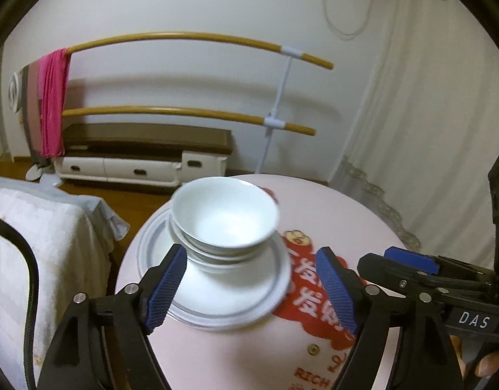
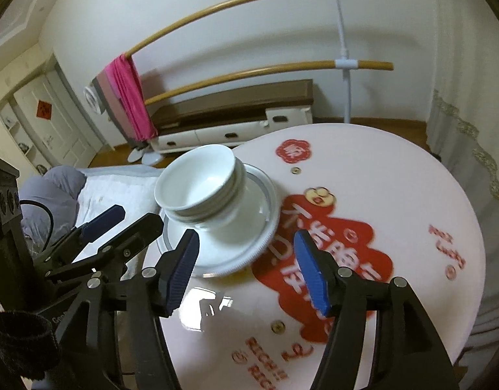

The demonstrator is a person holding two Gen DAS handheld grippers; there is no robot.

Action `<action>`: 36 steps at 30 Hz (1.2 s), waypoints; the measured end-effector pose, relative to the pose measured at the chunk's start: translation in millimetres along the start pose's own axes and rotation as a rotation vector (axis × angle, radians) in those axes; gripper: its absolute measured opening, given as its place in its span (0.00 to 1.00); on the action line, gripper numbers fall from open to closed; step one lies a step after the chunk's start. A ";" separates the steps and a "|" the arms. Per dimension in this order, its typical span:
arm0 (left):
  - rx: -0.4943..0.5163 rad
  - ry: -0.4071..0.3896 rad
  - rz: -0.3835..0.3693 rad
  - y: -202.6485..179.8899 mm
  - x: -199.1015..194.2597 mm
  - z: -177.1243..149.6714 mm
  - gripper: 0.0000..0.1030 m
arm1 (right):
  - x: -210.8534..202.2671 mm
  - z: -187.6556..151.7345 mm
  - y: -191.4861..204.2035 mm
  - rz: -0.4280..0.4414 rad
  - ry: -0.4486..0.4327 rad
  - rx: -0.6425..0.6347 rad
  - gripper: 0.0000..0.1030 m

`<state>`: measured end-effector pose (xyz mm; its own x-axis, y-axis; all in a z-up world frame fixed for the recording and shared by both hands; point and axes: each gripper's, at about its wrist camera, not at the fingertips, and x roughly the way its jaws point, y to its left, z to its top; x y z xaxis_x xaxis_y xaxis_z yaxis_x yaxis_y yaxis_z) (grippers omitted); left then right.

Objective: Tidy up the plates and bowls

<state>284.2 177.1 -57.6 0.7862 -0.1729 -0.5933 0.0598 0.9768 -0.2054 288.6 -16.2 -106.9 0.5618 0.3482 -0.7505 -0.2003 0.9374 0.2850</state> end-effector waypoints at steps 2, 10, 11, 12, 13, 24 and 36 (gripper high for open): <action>0.007 -0.021 -0.017 -3.8 -12.6 -12.7 0.84 | -16.2 -11.9 -5.7 -0.006 -0.029 0.012 0.65; 0.051 -0.093 -0.067 -6.0 -64.8 -68.3 0.99 | -69.3 -60.7 -22.5 -0.061 -0.131 0.043 0.78; 0.060 -0.095 -0.073 -7.1 -71.2 -75.6 0.99 | -74.1 -67.6 -22.8 -0.070 -0.136 0.039 0.78; 0.076 -0.094 -0.079 -9.2 -78.6 -83.4 0.99 | -79.1 -75.4 -22.9 -0.080 -0.138 0.039 0.78; 0.096 -0.097 -0.084 -12.2 -85.5 -89.8 0.99 | -84.9 -84.2 -23.6 -0.083 -0.143 0.042 0.78; 0.163 -0.176 -0.149 -4.4 -149.0 -152.5 0.99 | -149.0 -151.8 -25.3 -0.166 -0.299 0.087 0.85; 0.251 -0.264 -0.144 -8.4 -213.5 -219.1 0.99 | -185.7 -194.8 -7.6 -0.209 -0.407 0.064 1.00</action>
<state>-18.9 178.1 -99.8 0.8880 -0.3039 -0.3451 0.3038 0.9511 -0.0558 29.4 -86.1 -85.8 0.8567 0.1076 -0.5045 -0.0061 0.9801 0.1986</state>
